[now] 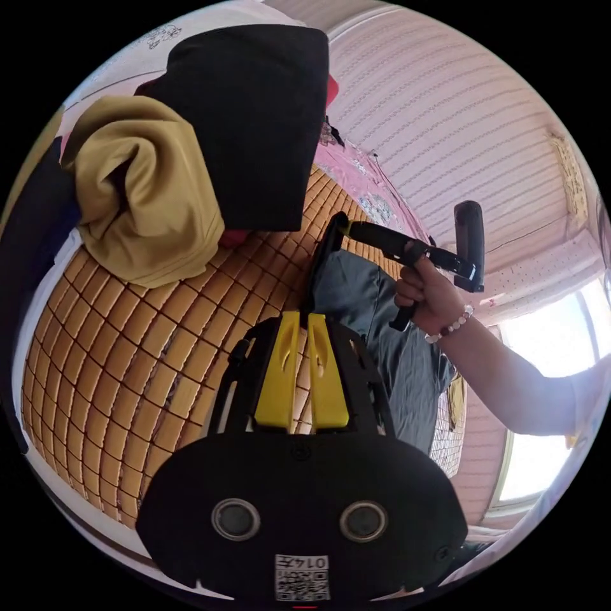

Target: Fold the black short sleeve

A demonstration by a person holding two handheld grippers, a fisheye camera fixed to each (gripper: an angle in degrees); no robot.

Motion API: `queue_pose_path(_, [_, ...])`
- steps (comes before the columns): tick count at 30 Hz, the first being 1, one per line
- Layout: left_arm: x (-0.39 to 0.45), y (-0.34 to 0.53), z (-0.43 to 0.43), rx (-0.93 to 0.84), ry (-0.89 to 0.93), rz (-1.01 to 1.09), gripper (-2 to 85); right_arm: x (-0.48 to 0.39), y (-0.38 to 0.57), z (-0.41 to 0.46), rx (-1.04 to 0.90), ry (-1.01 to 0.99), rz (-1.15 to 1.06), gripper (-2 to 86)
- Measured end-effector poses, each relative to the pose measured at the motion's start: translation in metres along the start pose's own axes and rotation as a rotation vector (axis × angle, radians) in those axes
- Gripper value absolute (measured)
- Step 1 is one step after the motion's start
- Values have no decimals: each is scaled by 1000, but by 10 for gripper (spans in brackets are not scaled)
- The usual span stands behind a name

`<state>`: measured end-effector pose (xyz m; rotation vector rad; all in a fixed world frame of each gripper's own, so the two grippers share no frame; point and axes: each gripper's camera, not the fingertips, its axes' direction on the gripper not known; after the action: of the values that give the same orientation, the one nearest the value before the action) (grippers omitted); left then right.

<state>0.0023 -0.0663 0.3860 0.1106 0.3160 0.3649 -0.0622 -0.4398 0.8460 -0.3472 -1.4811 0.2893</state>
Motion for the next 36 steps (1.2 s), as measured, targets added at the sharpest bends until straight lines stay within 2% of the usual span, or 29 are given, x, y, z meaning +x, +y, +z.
queue_pose_path(9, [-17,-20,15,40,84,-108,3,-17,-39,48,-62,71,-39,12])
queue_pose_path(13, [-29,-25,31,-51,23,-172,13,-15,-40,75,-200,82,-15,43])
queue_pose_path(15, [-35,-24,33,-52,72,-212,27,-16,-35,68,-176,72,-11,54])
queue_pose_path(18, [-36,-22,25,-48,46,-227,40,-16,-9,31,-50,53,13,61])
queue_pose_path(22, [-30,-15,9,-27,42,-208,36,-10,85,-36,131,104,156,56])
queue_pose_path(25, [-13,-12,5,-59,41,-153,34,-6,179,-74,145,236,307,53])
queue_pose_path(32, [96,-17,61,-241,100,230,36,21,409,-176,130,546,862,57])
queue_pose_path(36, [184,-14,120,-351,230,441,42,35,492,-221,204,604,1038,64])
